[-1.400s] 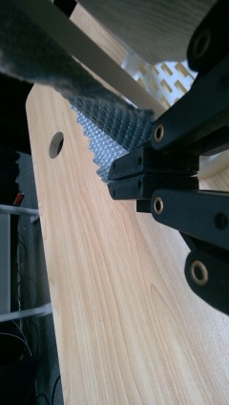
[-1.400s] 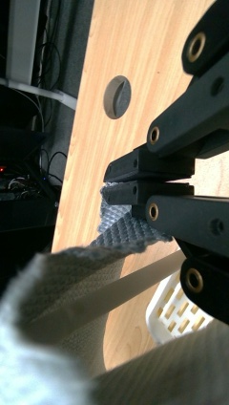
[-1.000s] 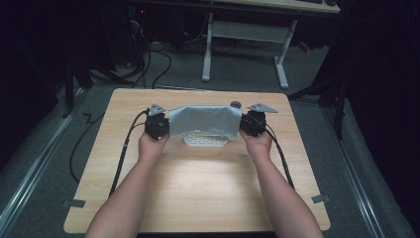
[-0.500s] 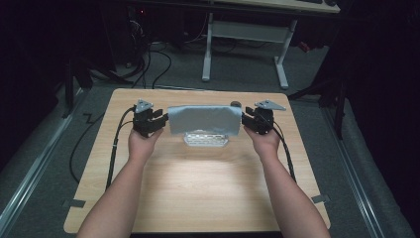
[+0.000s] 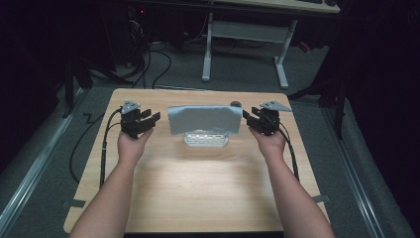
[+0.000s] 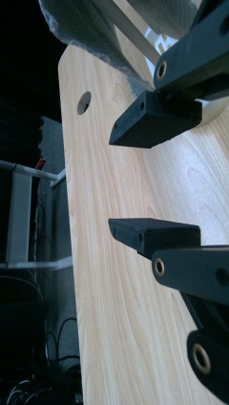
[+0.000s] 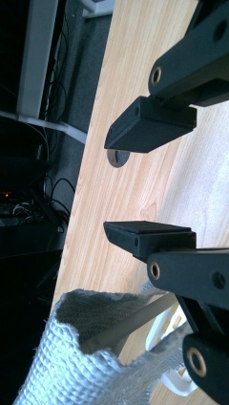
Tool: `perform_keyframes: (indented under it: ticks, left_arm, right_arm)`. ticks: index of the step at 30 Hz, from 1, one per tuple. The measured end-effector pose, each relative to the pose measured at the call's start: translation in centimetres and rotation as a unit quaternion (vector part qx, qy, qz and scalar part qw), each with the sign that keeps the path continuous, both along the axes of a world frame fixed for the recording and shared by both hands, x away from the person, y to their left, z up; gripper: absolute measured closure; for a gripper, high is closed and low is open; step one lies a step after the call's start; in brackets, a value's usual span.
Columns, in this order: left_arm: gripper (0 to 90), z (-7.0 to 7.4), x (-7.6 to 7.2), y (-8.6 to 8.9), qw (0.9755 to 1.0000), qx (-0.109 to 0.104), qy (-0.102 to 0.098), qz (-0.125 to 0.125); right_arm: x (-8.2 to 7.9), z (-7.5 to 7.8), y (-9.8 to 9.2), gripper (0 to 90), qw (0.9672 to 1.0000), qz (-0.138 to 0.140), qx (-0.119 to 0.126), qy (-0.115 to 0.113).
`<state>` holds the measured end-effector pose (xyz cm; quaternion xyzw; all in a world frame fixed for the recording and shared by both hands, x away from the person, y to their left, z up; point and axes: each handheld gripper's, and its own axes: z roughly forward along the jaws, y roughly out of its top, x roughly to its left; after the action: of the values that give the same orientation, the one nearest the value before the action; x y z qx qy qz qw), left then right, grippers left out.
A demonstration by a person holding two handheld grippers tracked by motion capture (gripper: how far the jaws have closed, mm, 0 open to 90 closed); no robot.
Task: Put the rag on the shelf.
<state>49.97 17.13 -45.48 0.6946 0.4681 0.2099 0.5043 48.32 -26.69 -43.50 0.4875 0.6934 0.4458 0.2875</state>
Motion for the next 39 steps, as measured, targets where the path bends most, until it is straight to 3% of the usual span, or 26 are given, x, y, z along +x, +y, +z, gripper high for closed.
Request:
perform_keyframes:
  ticks: [9, 14, 19, 22, 26, 31, 32, 36, 38, 39]
  left_arm:
    - [54.4, -0.3, -0.8, 1.4, 0.9999, 0.001, 0.000, 0.012]
    - [54.4, -0.5, -1.2, 1.6, 0.9999, -0.001, 0.000, 0.010]
    - [54.6, -0.6, -2.5, 1.3, 1.0000, 0.006, -0.004, 0.001]
    - [54.7, -0.7, -2.9, 1.2, 1.0000, 0.008, -0.004, -0.002]
    - [54.8, -0.9, -4.0, 1.2, 0.9998, 0.017, -0.001, -0.005]
    - [54.4, -1.2, -5.7, 1.3, 0.9998, 0.016, 0.002, -0.009]
    - [54.1, -1.3, -6.2, 1.3, 0.9998, 0.018, 0.002, -0.010]
    - [52.7, -1.8, -7.7, 1.1, 0.9995, 0.023, 0.010, -0.016]
    - [51.6, -2.2, -8.7, 0.9, 0.9993, 0.026, 0.013, -0.023]
    - [51.2, -2.6, -9.6, 0.7, 0.9991, 0.027, 0.018, -0.028]
  right_arm:
    - [-0.9, 0.5, -0.7, 54.4, 1.0000, 0.000, -0.008, -0.005]
    - [-1.4, 0.3, -0.9, 54.5, 0.9999, -0.002, -0.005, -0.011]
    - [-2.5, 0.2, -0.9, 53.7, 0.9997, 0.002, -0.024, -0.009]
    - [-3.3, 0.2, -0.9, 53.8, 0.9995, 0.006, -0.023, -0.020]
    - [-4.5, 0.4, -0.9, 52.7, 0.9991, 0.013, -0.035, -0.020]
    - [-6.4, 0.9, -0.9, 51.2, 0.9981, 0.021, -0.043, -0.038]
    - [-6.8, 1.0, -0.8, 49.6, 0.9983, 0.021, -0.046, -0.030]
    - [-8.4, 0.6, -0.7, 46.7, 0.9974, 0.032, -0.051, -0.040]
    - [-9.2, 0.3, -0.6, 44.6, 0.9968, 0.041, -0.060, -0.035]
    - [-10.1, -0.2, -0.6, 44.3, 0.9962, 0.048, -0.059, -0.043]
